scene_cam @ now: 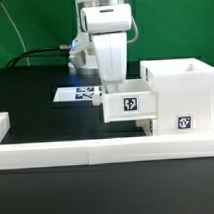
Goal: Assemble drawer
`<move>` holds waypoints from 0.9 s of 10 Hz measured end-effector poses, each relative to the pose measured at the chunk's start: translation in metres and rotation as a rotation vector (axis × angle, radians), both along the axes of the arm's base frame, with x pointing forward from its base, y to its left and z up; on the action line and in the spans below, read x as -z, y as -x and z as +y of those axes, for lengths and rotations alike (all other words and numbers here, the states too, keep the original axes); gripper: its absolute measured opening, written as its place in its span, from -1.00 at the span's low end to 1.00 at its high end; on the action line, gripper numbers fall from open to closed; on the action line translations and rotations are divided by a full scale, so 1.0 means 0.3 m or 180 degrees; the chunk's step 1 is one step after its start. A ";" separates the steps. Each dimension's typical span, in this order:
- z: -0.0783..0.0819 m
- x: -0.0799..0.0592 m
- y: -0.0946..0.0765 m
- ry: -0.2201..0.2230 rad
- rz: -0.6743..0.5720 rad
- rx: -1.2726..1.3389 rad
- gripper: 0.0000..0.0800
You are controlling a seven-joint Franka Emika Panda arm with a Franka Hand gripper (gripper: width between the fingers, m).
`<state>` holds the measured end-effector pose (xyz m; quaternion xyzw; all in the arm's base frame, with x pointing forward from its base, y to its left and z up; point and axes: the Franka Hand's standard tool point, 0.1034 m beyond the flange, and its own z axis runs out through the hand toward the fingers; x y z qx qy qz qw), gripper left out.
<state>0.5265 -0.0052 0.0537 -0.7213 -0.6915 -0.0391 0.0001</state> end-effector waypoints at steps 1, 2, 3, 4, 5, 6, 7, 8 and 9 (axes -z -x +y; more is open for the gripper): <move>-0.016 0.001 0.004 -0.0013 0.0020 0.0068 -0.89; -0.017 0.002 0.004 -0.0008 0.0018 0.0057 -0.89; -0.016 0.002 0.004 -0.0009 0.0018 0.0055 -0.89; -0.017 0.002 0.004 -0.0003 0.0016 0.0026 -0.89; -0.014 0.004 0.003 0.0006 0.0009 -0.0048 -0.89; -0.009 0.003 0.003 0.0005 0.0006 -0.0047 -0.89; 0.001 0.003 0.002 0.0002 -0.0002 -0.0040 -0.89; 0.008 0.003 0.002 0.0000 -0.0001 -0.0020 -0.89; 0.004 0.003 0.002 -0.0001 0.0000 -0.0002 -0.89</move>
Offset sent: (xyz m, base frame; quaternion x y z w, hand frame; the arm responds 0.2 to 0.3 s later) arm 0.0000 0.0000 0.0000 0.0000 0.0000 0.0000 1.0000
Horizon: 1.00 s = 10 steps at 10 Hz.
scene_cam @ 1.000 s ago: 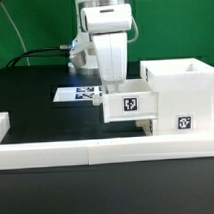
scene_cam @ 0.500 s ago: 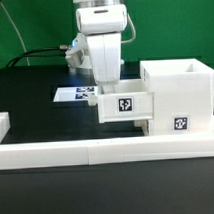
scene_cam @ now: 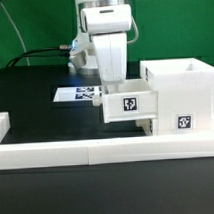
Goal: Assemble drawer
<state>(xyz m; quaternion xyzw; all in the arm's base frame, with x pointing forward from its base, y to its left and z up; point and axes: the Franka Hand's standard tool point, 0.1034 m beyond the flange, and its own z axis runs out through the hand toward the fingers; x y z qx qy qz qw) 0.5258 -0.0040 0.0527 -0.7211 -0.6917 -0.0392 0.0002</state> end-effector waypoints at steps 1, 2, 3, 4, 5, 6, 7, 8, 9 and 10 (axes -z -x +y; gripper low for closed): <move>0.000 0.000 0.000 0.0000 0.0000 0.0000 -0.89; 0.000 0.000 0.000 0.0000 0.0000 0.0001 -0.89; 0.000 0.000 0.000 0.0000 0.0000 0.0000 -0.89; 0.008 0.000 0.000 0.0023 -0.0002 -0.0074 -0.89; 0.007 -0.001 -0.003 0.0058 -0.0009 -0.0121 -0.89; 0.008 -0.001 -0.004 0.0118 -0.0015 -0.0104 -0.89; -0.001 -0.002 -0.006 0.0135 -0.0021 -0.0063 -0.89; -0.004 -0.001 -0.005 0.0136 -0.0019 -0.0057 -0.89; -0.004 -0.001 -0.005 0.0136 -0.0018 -0.0057 -0.89; -0.004 -0.001 -0.005 0.0136 -0.0018 -0.0057 -0.89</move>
Offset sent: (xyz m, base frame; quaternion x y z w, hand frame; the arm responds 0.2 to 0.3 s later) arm 0.0017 0.0181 -0.0010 -0.0081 -0.0053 -0.0866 0.9962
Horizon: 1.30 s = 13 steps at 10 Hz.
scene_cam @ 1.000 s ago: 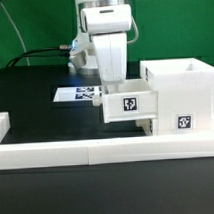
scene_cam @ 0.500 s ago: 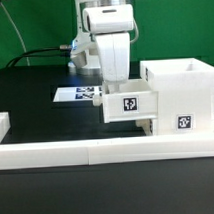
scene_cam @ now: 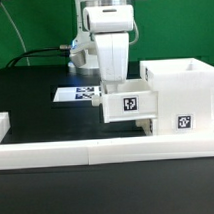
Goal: Assemble drawer
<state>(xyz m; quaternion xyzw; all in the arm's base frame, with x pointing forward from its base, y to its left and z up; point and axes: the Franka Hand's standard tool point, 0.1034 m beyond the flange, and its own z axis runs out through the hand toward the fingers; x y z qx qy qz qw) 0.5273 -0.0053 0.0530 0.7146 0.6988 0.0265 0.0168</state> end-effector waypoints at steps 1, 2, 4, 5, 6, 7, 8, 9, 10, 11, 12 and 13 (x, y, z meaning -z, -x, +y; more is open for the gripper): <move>-0.001 0.001 0.002 0.0003 0.0014 0.0000 -0.89; -0.002 0.002 0.006 0.0012 0.0057 -0.0002 -0.89; -0.001 0.002 0.007 0.0011 0.0056 -0.0003 -0.89; -0.001 0.002 0.007 0.0011 0.0056 -0.0002 -0.89; -0.001 0.002 0.007 0.0011 0.0056 -0.0001 -0.89; -0.002 0.002 0.007 0.0011 0.0056 -0.0001 -0.89; -0.002 0.002 0.007 0.0011 0.0057 -0.0001 -0.89; 0.003 0.002 0.006 0.0012 0.0056 -0.0009 -0.89; 0.010 0.002 0.007 0.0012 0.0059 -0.0010 -0.89; 0.022 0.001 0.005 0.0011 0.0056 -0.0013 -0.89; 0.028 0.000 0.004 0.0011 0.0053 -0.0004 -0.89; 0.030 -0.001 0.004 0.0010 0.0053 0.0008 -0.89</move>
Offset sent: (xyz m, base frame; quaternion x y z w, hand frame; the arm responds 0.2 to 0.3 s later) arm -0.0020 0.0037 0.0019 0.0025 -0.0093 -0.0094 0.9999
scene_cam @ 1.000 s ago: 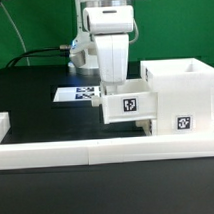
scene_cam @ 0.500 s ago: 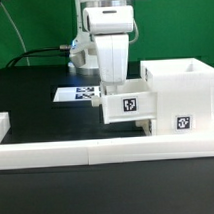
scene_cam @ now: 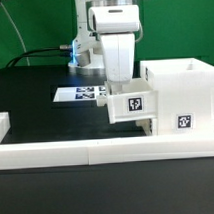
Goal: Assemble drawer
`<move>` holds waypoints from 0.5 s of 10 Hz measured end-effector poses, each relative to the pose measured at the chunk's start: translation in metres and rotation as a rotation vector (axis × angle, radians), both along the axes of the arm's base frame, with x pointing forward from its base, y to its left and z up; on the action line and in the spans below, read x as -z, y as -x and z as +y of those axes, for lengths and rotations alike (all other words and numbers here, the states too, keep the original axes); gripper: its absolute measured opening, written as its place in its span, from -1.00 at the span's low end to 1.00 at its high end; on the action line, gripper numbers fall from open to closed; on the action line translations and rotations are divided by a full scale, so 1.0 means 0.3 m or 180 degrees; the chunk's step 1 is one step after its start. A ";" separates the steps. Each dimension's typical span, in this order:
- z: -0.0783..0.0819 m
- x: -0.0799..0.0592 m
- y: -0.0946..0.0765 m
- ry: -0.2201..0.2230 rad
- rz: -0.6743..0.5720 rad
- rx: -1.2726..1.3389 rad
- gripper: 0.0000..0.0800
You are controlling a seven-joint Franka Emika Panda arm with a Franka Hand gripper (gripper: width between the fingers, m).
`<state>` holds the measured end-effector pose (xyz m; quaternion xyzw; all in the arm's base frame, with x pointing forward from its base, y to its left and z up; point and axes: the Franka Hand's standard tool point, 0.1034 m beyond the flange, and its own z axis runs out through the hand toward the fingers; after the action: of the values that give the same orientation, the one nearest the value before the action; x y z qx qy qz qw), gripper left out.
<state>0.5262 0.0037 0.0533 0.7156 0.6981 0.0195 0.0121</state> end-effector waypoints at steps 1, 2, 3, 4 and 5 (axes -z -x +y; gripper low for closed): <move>0.004 -0.001 -0.001 -0.0001 -0.0004 -0.0004 -0.89; 0.002 0.000 -0.001 -0.0005 -0.0020 -0.0009 -0.89; 0.001 0.000 -0.001 -0.0005 -0.0019 -0.0006 -0.89; 0.001 0.000 -0.001 -0.0005 -0.0019 -0.0006 -0.89; 0.001 0.000 -0.001 -0.0005 -0.0018 -0.0006 -0.89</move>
Offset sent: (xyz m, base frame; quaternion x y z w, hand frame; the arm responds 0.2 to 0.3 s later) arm 0.0000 0.0000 0.0000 0.0000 0.0000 0.0000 1.0000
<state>0.5264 0.0042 0.0531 0.7149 0.6988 0.0222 0.0135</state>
